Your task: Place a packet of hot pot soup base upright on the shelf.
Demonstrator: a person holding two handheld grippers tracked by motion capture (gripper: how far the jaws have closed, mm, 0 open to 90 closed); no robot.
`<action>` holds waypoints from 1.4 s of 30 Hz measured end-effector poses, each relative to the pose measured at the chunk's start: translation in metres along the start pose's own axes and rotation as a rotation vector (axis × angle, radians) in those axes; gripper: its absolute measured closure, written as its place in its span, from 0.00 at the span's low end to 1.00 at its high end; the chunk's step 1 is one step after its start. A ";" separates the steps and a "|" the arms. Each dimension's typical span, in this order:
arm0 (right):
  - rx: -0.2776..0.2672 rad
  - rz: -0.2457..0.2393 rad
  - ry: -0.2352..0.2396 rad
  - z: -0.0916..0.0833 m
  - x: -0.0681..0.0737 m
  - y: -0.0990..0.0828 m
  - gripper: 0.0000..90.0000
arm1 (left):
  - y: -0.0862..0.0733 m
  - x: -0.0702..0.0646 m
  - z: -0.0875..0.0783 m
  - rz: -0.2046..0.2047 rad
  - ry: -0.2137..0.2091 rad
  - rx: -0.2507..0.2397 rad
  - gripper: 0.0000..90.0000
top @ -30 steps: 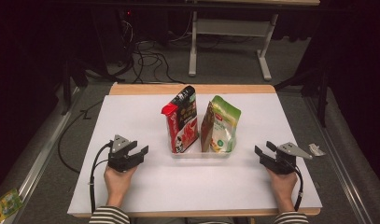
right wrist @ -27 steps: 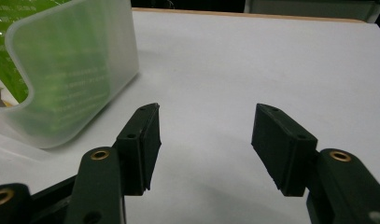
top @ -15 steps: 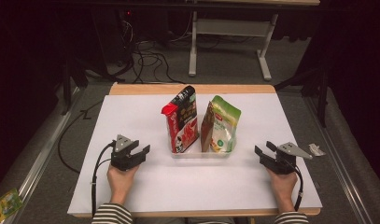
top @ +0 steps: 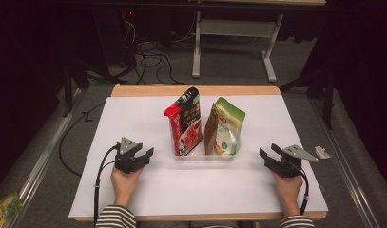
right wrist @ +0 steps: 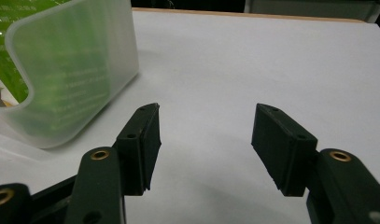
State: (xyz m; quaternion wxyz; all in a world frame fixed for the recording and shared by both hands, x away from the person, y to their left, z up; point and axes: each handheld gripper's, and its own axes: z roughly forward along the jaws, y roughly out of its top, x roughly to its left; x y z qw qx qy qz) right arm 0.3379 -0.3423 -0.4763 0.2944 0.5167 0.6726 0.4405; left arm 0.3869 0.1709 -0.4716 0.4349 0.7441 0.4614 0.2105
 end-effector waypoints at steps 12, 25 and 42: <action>-0.001 -0.001 0.000 0.000 0.000 0.000 0.47 | -0.006 0.000 0.008 0.001 0.010 0.022 0.52; -0.002 -0.004 -0.001 0.000 0.000 0.000 0.47 | -0.007 0.000 0.010 -0.004 0.012 0.026 0.51; 0.002 -0.004 -0.003 0.001 0.000 0.000 0.47 | -0.007 0.001 0.012 -0.010 0.006 0.046 0.48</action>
